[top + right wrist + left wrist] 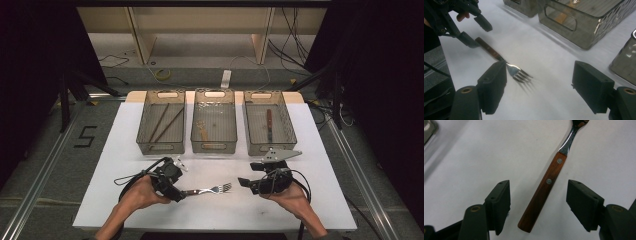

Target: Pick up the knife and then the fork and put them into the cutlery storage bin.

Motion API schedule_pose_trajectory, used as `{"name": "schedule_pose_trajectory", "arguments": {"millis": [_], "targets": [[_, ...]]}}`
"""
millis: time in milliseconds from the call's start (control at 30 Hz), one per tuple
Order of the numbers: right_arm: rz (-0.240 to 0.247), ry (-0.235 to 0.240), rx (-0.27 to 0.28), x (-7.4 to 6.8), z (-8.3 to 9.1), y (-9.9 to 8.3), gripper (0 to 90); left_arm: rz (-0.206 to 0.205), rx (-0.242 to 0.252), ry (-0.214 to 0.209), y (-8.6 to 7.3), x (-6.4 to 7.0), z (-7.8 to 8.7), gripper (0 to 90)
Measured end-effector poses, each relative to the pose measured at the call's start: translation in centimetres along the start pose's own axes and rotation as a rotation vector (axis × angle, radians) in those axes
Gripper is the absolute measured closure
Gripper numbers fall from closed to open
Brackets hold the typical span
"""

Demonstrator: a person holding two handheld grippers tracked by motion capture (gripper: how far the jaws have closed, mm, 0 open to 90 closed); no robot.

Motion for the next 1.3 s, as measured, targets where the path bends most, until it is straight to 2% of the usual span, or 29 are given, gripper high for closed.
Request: {"name": "schedule_pose_trajectory", "arguments": {"millis": [200, 300, 467, 567, 767, 1033, 1200, 1300], "targets": [[-0.002, 0.005, -0.001, -0.2, 0.1, -0.3, 28.6, -0.022, -0.038, -0.010, -0.2, 0.2, -0.2, 43.9], [0.002, 0.007, -0.003, -0.3, 0.1, -0.4, 28.6, -0.057, -0.057, -0.007, -0.4, 0.3, -0.4, 47.0], [0.003, 0.006, -0.012, -0.3, -0.1, -0.6, 28.6, -0.086, -0.075, -0.019, -0.5, 0.6, -0.7, 51.6], [0.006, 0.007, -0.016, -0.3, -0.2, -0.6, 28.6, -0.104, -0.090, 0.000, -0.5, 0.4, -1.0, 54.0], [0.012, 0.008, -0.028, -0.4, -0.5, -0.8, 28.6, -0.132, -0.102, -0.010, -0.3, 1.0, -1.7, 57.4], [0.012, 0.015, -0.027, -0.5, -0.4, -0.8, 28.7, -0.147, -0.108, -0.020, -0.5, 0.5, -1.9, 65.6], [0.015, 0.012, -0.034, -0.5, -0.5, -0.9, 28.7, -0.205, -0.131, -0.003, -0.5, 0.8, -1.8, 69.7], [0.013, 0.012, -0.031, -0.4, -0.4, -0.9, 29.0, -0.214, -0.125, -0.012, -0.5, 0.9, -1.9, 74.2]]}}
Point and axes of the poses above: each handheld gripper's, and its own axes: z roughly backward along the jaws, y roughly out of its top, x roughly to its right, the point moved 10 cm from there along -z, roughly forward along the jaws, and after that the axes turned 3 degrees about -x, right-handed, at the moved point
